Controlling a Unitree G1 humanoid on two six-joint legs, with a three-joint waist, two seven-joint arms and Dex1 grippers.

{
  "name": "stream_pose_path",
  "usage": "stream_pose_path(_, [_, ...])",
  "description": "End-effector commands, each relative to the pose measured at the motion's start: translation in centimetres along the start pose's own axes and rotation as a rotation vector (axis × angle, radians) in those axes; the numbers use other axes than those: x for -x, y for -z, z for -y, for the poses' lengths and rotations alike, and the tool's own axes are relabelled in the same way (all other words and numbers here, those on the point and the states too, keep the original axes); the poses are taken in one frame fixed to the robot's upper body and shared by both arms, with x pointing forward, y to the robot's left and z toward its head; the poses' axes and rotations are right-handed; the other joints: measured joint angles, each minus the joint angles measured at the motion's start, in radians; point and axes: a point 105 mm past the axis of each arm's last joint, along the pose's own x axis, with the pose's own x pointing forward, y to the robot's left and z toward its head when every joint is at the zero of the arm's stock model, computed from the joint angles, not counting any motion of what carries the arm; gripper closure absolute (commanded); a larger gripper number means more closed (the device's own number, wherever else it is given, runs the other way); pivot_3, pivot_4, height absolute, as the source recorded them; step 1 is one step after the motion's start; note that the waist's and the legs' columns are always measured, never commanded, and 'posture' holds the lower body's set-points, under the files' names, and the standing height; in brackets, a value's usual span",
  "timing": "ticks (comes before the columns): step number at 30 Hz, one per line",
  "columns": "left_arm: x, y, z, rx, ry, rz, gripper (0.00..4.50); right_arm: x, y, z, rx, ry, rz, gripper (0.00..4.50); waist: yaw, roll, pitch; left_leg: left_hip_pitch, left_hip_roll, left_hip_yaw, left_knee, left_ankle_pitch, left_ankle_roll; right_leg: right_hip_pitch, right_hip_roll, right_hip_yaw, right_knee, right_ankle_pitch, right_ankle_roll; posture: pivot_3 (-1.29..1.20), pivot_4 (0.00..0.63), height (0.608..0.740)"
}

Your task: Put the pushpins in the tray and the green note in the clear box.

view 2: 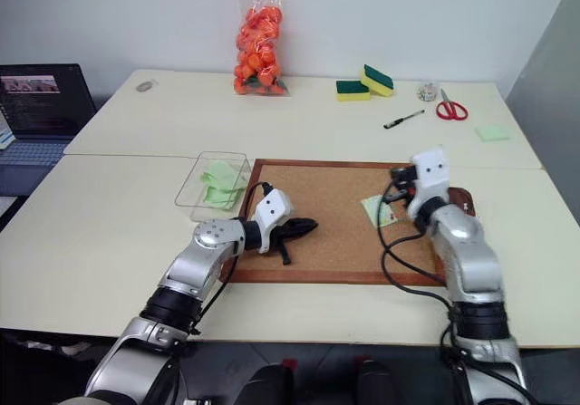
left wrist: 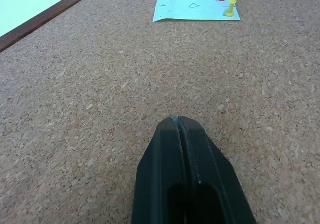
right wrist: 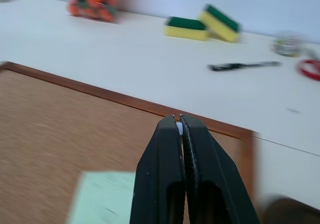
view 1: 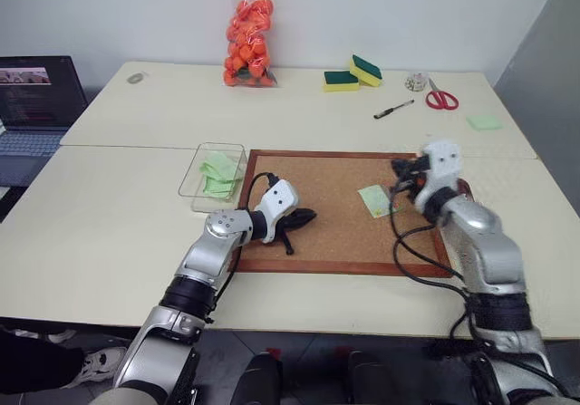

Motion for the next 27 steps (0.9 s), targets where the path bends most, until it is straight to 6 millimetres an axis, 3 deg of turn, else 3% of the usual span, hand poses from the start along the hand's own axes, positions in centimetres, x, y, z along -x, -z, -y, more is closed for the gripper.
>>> stream_pose_path(1, [-0.2, 0.8, 0.8, 0.017, 0.025, -0.03, 4.5, 2.0, -0.3, 2.9, 0.068, 0.096, -0.023, 4.49, -0.001, 0.001, 0.0, 0.0, 0.0, 0.0, 0.0, 0.0, 0.0, 0.0, 0.0, 0.0, 0.0, 0.0, 0.0, 0.0, 0.15, 0.74])
stream_pose_path(7, [-0.6, 0.8, 1.1, 0.02, 0.034, -0.025, 4.5, 1.6, 1.7, 6.2, 0.083, 0.155, -0.132, 4.49, -0.003, 0.001, -0.001, 0.001, 0.0, 0.001, 0.001, 0.0, 0.0, 0.001, 0.0, 0.001, 0.001, 0.0, 0.001, 0.0, 0.15, 0.74])
stream_pose_path(17, [-0.7, 0.7, 1.6, 0.019, 0.047, -0.023, 4.5, -0.9, 3.4, 7.7, 0.065, 0.153, -0.193, 4.49, -0.001, 0.002, -0.001, 0.0, -0.001, 0.001, 0.0, 0.0, 0.0, 0.001, 0.0, 0.001, 0.0, 0.0, 0.001, 0.0, 0.15, 0.74])
stream_pose_path(27, [-0.3, 1.0, 1.6, 0.018, 0.044, -0.036, 4.5, -1.1, 3.3, 8.4, 0.025, 0.169, -0.177, 2.31, -0.002, 0.002, -0.001, 0.001, 0.0, 0.002, 0.0, 0.0, 0.0, 0.0, 0.0, 0.001, 0.0, 0.0, 0.001, 0.0, 0.15, 0.74])
